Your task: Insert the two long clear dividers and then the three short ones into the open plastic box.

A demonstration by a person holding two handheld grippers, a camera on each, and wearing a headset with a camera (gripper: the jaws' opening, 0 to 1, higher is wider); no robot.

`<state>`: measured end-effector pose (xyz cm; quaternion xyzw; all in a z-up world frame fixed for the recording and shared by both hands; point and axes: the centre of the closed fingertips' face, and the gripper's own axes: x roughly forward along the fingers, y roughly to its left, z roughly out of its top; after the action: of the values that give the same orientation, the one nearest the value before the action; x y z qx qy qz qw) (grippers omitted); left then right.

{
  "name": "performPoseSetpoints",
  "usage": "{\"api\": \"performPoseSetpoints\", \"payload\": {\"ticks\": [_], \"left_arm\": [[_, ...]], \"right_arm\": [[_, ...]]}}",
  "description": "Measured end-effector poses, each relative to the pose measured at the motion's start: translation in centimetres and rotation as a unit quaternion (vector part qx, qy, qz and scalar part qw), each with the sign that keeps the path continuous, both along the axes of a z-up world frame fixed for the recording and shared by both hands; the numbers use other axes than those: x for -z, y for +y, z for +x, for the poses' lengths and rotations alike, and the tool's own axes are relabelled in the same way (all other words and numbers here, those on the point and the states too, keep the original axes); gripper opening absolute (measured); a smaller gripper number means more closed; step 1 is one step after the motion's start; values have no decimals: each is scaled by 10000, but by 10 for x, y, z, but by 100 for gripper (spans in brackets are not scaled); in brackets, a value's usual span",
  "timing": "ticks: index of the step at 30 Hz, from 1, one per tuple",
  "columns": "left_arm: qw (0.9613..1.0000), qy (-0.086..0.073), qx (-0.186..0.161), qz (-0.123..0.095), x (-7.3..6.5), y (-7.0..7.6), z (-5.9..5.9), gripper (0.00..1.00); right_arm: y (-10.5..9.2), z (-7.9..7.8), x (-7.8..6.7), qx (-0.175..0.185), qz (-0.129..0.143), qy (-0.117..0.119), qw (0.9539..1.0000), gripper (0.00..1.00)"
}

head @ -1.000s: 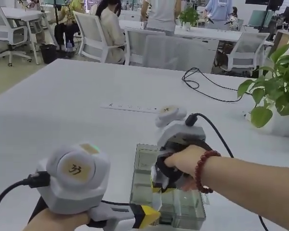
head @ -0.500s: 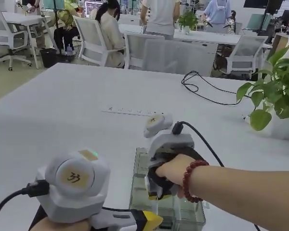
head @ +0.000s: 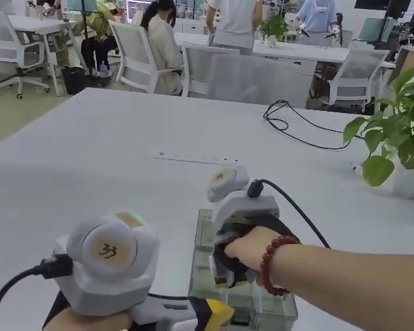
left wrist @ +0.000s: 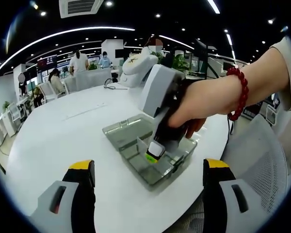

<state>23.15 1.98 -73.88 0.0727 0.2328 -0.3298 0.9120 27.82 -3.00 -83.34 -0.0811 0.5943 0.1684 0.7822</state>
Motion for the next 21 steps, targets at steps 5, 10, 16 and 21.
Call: {"api": "performPoseSetpoints", "payload": {"ticks": [5, 10, 16, 21], "left_arm": [[10000, 32, -31, 25, 2, 2, -1, 94], [10000, 11, -45, 13, 1, 2, -2, 94], [9999, 2, -102, 37, 0, 4, -1, 94], [9998, 22, -170, 57, 1, 8, -1, 95]], "right_arm": [[0, 0, 0, 24, 51, -3, 10000, 7], [2, 1, -1, 28, 309, -41, 9995, 10], [6, 3, -4, 111, 794, -3, 9968, 13], [11, 3, -12, 15, 1039, -102, 9945, 21]]}}
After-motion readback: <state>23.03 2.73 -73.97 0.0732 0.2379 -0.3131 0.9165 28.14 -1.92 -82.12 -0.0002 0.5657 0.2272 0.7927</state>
